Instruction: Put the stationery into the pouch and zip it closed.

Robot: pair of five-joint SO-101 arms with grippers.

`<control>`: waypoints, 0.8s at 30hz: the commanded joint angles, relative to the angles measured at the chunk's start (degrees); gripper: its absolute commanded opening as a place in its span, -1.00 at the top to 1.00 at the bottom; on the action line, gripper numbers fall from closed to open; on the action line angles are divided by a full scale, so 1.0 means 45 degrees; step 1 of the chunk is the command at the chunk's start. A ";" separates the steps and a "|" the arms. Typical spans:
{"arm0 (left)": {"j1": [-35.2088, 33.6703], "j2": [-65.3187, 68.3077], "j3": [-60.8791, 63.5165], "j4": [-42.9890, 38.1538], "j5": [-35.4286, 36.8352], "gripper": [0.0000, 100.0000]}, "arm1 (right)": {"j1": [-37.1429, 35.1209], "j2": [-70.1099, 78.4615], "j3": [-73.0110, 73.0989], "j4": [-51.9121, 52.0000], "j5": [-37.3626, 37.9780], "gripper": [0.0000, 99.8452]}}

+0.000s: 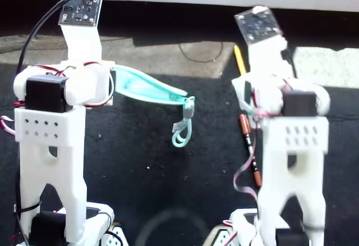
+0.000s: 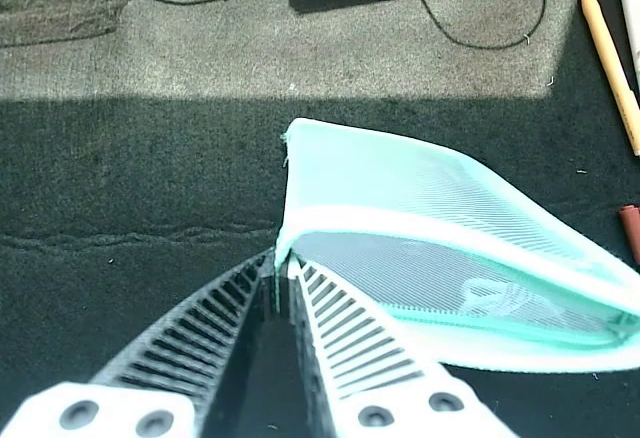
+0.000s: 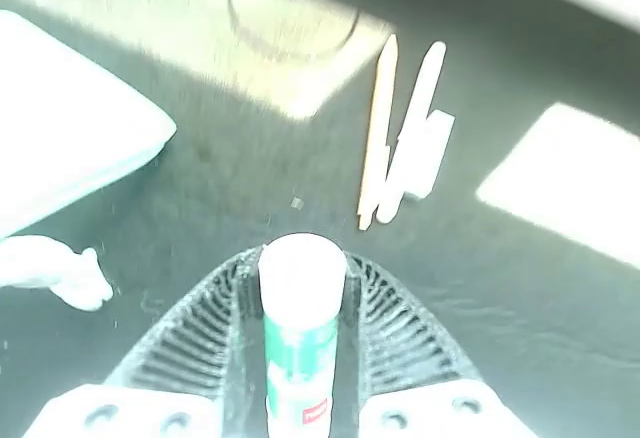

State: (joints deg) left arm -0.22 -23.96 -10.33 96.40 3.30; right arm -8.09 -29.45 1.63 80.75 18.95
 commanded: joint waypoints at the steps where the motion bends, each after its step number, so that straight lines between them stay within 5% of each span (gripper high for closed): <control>1: 0.0127 -0.0068 -0.1045 0.0703 0.0098 0.98 | -0.0303 -0.1788 -0.0381 -0.0733 -0.0723 0.99; 12: 0.0127 -0.0049 -0.1045 0.0899 0.0137 0.98 | -0.4327 -0.1436 -0.3585 -0.3331 -0.3985 0.99; 24: 0.0049 0.3663 -0.2452 0.0703 0.0117 0.98 | -0.7375 0.2198 -0.3780 -0.5421 -0.4103 0.99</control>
State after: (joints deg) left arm -0.66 -11.56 -18.59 100.26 3.30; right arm -39.12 -21.19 -12.88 58.15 1.10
